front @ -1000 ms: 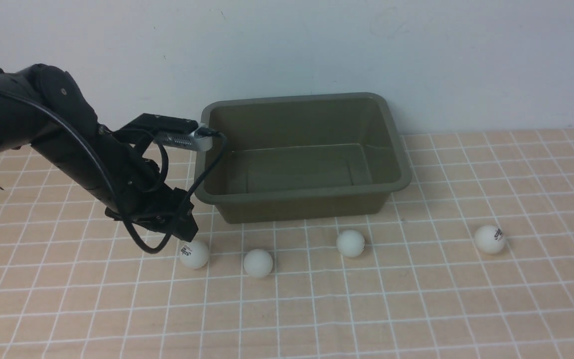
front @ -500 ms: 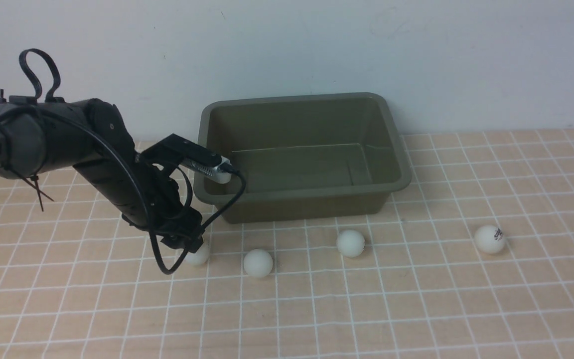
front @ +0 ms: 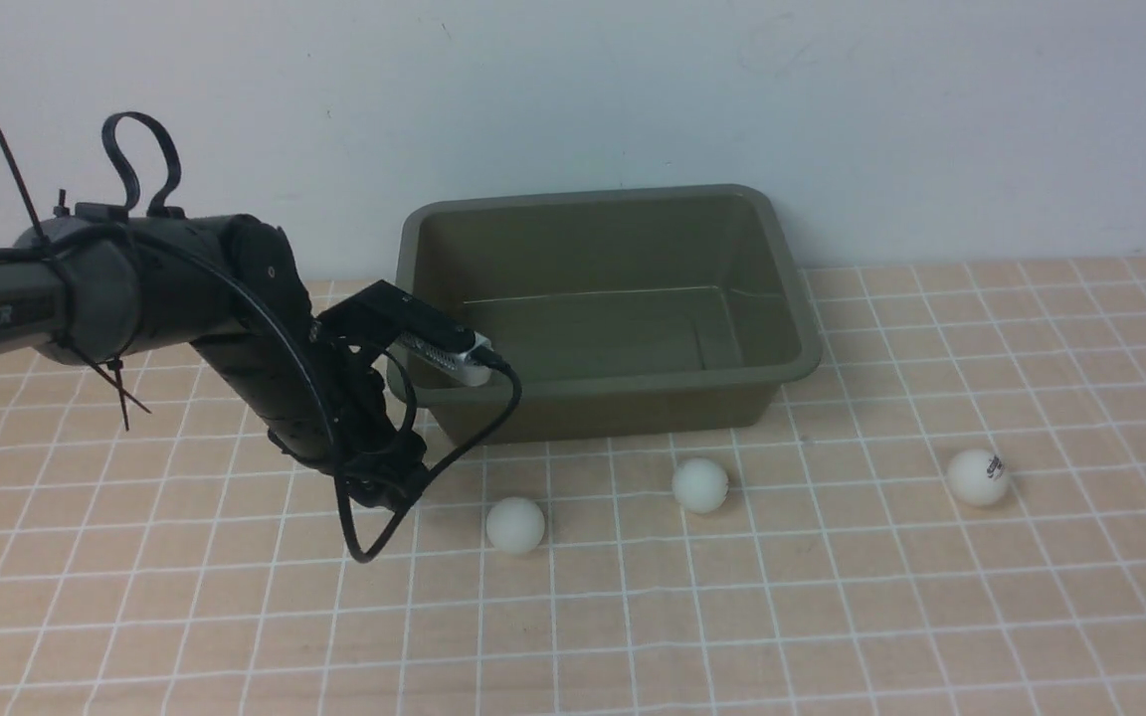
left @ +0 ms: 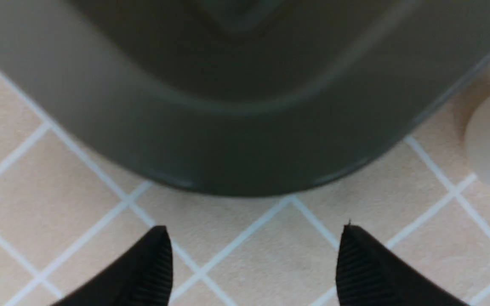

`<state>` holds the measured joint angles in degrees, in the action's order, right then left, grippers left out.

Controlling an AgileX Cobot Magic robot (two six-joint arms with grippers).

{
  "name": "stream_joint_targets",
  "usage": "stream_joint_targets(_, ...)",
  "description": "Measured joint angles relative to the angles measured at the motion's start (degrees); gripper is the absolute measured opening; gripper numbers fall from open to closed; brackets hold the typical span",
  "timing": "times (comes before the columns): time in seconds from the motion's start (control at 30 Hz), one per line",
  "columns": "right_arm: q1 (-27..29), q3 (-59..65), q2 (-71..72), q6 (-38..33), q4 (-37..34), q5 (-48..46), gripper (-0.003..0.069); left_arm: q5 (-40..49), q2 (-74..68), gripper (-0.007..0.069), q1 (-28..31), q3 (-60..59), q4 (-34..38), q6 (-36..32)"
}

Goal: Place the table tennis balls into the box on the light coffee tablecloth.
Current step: 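Reach for and grasp a ping pong ball on the table beside the basket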

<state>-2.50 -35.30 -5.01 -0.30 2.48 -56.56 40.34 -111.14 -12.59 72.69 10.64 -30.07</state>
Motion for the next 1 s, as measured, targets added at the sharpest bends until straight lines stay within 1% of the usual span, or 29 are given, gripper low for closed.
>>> stream_joint_targets(0.1,0.0,0.0,0.0,-0.05,0.0,0.0,0.0033,2.84,1.05,0.0428,0.0,1.86,-7.94,7.45)
stream_joint_targets(0.13,0.0,0.0,0.0,-0.05,0.0,0.0,0.0033,3.13,1.05,0.0428,0.0,2.0,-8.54,7.94)
stream_joint_targets(0.17,0.0,0.0,0.0,-0.05,0.0,0.0,0.0033,6.11,1.72,0.0428,0.0,3.5,-14.19,11.72)
stream_joint_targets(0.2,0.0,0.0,0.0,-0.05,0.0,0.0,0.0033,7.11,1.96,0.0428,0.0,4.02,-16.1,12.71)
stream_joint_targets(0.23,0.0,0.0,0.0,-0.05,0.01,0.0,0.0033,9.21,2.44,0.0428,0.0,5.23,-20.14,14.01)
stream_joint_targets(0.27,0.0,0.0,0.0,-0.05,0.06,0.0,0.0033,10.29,2.64,0.0428,0.0,6.14,-22.52,14.21)
stream_joint_targets(0.37,0.0,0.0,0.0,-0.05,0.06,0.0,0.0033,11.68,3.1,0.0426,0.05,8.46,-25.7,12.77)
stream_joint_targets(0.5,0.0,0.0,0.0,-0.05,0.06,0.0,0.0033,11.96,3.1,0.0413,0.05,12.03,-24.93,10.3)
stream_joint_targets(0.53,0.0,0.0,0.0,-0.05,0.06,0.0,0.0033,12.28,3.1,0.0405,0.05,13.03,-23.86,10.04)
stream_joint_targets(0.63,0.0,0.0,0.0,-0.05,0.12,0.0,0.0033,12.84,3.16,0.0393,0.05,14.05,-23.57,10.0)
stream_joint_targets(0.8,0.0,0.0,0.0,-0.05,0.18,0.0,0.0033,13.48,3.16,0.0393,0.05,14.17,-22.73,9.37)
stream_joint_targets(0.93,0.0,0.0,0.0,-0.05,0.18,0.0,0.0033,14.32,3.16,0.0393,0.05,14.2,-20.29,7.76)
stream_joint_targets(1.0,0.0,0.0,0.0,-0.11,0.18,0.0,0.0033,15.88,3.16,0.0393,0.27,14.2,-16.93,5.33)
